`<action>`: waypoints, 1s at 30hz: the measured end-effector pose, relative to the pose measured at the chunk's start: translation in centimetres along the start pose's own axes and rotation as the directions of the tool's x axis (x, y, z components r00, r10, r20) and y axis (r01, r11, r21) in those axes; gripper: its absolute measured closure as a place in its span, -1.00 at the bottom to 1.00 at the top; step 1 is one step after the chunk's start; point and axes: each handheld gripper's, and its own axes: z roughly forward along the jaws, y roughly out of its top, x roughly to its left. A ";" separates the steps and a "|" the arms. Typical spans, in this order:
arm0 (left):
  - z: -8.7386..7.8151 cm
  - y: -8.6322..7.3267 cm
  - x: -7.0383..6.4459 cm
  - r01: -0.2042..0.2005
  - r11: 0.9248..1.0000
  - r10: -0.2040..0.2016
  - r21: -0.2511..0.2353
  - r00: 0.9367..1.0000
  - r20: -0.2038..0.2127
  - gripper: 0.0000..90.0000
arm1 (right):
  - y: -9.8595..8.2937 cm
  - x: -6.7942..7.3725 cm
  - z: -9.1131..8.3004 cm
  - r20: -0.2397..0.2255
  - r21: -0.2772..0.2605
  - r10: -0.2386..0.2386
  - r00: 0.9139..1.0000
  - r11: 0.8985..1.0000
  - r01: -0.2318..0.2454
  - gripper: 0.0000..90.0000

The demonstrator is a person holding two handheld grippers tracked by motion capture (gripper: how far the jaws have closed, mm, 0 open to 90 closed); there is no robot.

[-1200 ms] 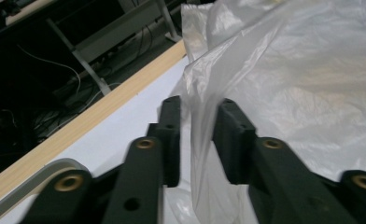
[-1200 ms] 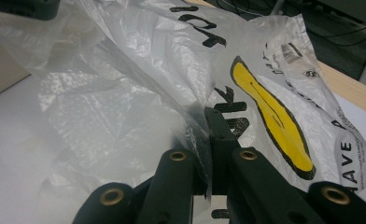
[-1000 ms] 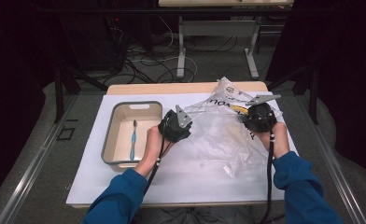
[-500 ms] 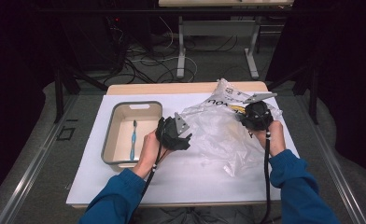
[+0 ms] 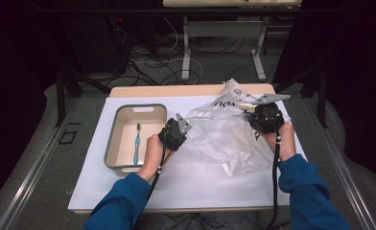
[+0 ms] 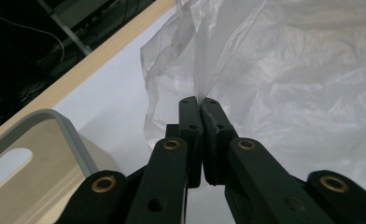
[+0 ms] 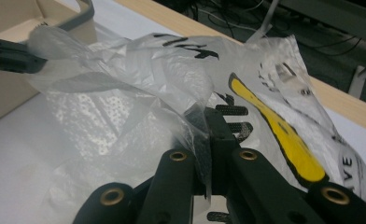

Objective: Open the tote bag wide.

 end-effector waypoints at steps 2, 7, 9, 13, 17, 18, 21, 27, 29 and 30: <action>0.1 0.3 0.0 0.013 1.000 -0.013 -0.010 1.000 -0.008 0.99 | 0.2 0.2 -0.2 0.003 -0.010 -0.003 1.000 1.000 0.003 1.00; 0.1 0.7 0.2 0.031 0.999 -0.032 -0.035 0.999 -0.027 0.98 | -0.2 0.0 0.3 -0.012 0.011 0.005 1.000 1.000 -0.005 1.00; 0.2 0.5 0.4 0.039 0.999 -0.040 -0.037 0.999 -0.029 0.96 | -0.3 0.0 0.5 -0.017 0.015 0.005 1.000 1.000 -0.005 1.00; 0.2 0.3 0.8 0.056 0.997 -0.058 -0.044 0.998 -0.029 0.88 | -0.4 0.1 0.6 -0.029 0.018 0.005 1.000 1.000 -0.005 1.00; -0.3 -0.1 1.0 0.052 0.998 -0.052 -0.020 0.999 -0.009 0.67 | -0.4 0.1 0.7 -0.031 0.011 0.004 1.000 1.000 -0.003 1.00; -0.4 -0.1 1.1 0.047 0.999 -0.047 -0.020 0.999 -0.013 0.53 | -0.4 0.1 0.7 -0.030 0.009 0.004 1.000 1.000 -0.004 1.00; -0.9 -0.4 1.1 0.053 0.998 -0.053 -0.012 0.999 -0.010 0.31 | -0.4 0.2 0.7 -0.033 0.012 0.011 0.999 1.000 -0.010 1.00; -2.0 -0.7 0.8 0.057 0.998 -0.057 -0.011 0.998 0.003 -0.14 | -0.4 0.3 0.7 -0.035 0.017 0.002 0.999 1.000 -0.001 1.00; -2.6 -0.8 0.7 0.056 0.998 -0.056 -0.013 0.998 0.009 -0.23 | -0.4 0.4 0.7 -0.035 0.017 0.000 0.999 1.000 0.000 1.00; -2.9 -0.8 0.7 0.054 0.998 -0.054 -0.017 0.999 0.010 -0.26 | -0.4 0.4 0.7 -0.037 0.018 0.000 0.999 1.000 0.000 1.00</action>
